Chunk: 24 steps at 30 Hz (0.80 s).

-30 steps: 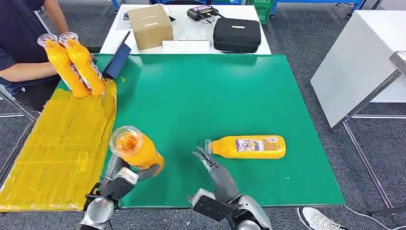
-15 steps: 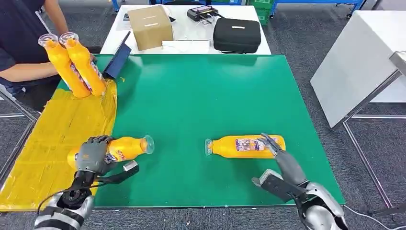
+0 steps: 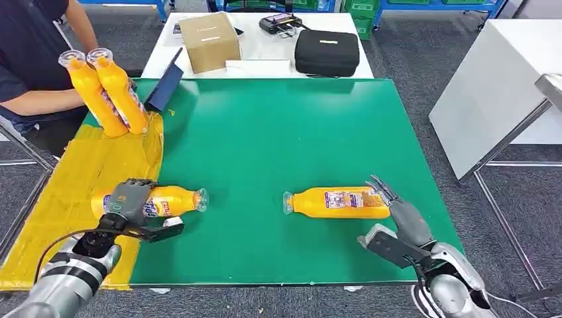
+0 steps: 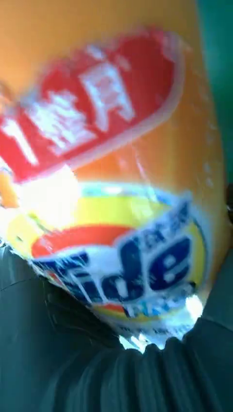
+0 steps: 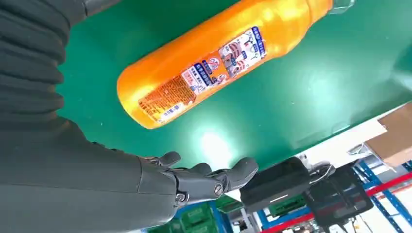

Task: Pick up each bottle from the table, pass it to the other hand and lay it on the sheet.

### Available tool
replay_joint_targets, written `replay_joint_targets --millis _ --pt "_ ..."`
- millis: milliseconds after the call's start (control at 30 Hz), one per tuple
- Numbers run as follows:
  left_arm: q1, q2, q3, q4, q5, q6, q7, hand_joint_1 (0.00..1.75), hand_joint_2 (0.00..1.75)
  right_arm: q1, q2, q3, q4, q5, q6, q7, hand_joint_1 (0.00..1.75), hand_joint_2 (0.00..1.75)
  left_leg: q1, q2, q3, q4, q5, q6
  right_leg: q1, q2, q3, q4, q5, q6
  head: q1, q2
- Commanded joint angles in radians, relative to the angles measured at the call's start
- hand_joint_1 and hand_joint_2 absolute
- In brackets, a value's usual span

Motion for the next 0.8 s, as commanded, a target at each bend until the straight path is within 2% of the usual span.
replay_joint_targets --millis 33,67,233,300,400,533,667,800 --pt "-0.021 0.031 -0.028 0.183 0.019 -0.112 -0.071 0.0 0.0 -0.144 0.052 0.084 0.215 0.072 -0.018 0.03 0.0 1.75 0.0 0.005 0.004 -0.002 0.0 -0.001 0.0 0.007 0.002 -0.001 0.002 -0.001 0.0 0.0" --pt "-0.021 0.031 -0.028 0.183 0.019 -0.112 -0.071 0.0 0.0 -0.144 0.052 0.084 0.215 0.072 -0.018 0.03 0.0 1.75 0.0 0.008 0.004 -0.002 0.0 -0.001 0.0 0.01 0.001 -0.001 0.003 -0.001 0.0 0.0" --pt "-0.019 0.029 -0.029 0.183 0.019 -0.111 -0.071 0.0 0.0 -0.142 0.05 0.083 0.215 0.072 -0.019 0.03 0.0 1.75 -0.001 0.004 0.006 -0.002 0.001 -0.001 -0.001 0.005 0.003 0.0 0.001 -0.001 0.0 0.0" --pt "-0.023 0.028 -0.032 0.189 0.02 -0.127 -0.077 0.0 0.0 -0.144 0.05 0.085 0.215 0.072 -0.018 0.03 0.0 1.75 -0.001 0.007 0.006 -0.003 0.001 -0.002 -0.001 0.01 0.002 -0.001 0.001 -0.002 0.0 0.0" --pt "-0.03 0.035 -0.031 0.19 0.059 -0.167 -0.143 0.0 0.0 -0.195 0.067 0.105 0.285 0.076 -0.017 0.037 0.0 1.75 0.0 0.006 0.006 -0.002 0.0 -0.002 -0.001 0.007 0.003 0.0 0.001 -0.001 0.0 0.0" --pt "-0.051 0.038 -0.041 0.181 0.118 -0.213 -0.202 0.0 0.0 -0.258 0.075 0.126 0.383 0.079 -0.018 0.04 0.0 1.75 -0.001 0.009 0.005 -0.003 0.0 -0.003 -0.001 0.011 0.001 0.0 0.003 -0.002 0.0 0.0" --pt "-0.073 0.017 -0.035 0.176 0.212 -0.228 -0.25 0.0 0.0 -0.322 0.087 0.149 0.481 0.08 -0.016 0.043 0.0 1.75 -0.001 0.007 0.005 -0.003 0.001 -0.003 -0.001 0.01 0.0 -0.001 0.003 -0.002 0.0 0.0" --pt "-0.059 -0.028 0.044 0.128 0.382 -0.172 -0.308 0.0 0.0 -0.386 0.096 0.178 0.603 0.094 -0.022 0.057 0.0 1.75 -0.001 0.005 0.006 -0.003 0.001 -0.002 -0.001 0.007 0.002 -0.001 0.002 -0.001 0.0 0.0"
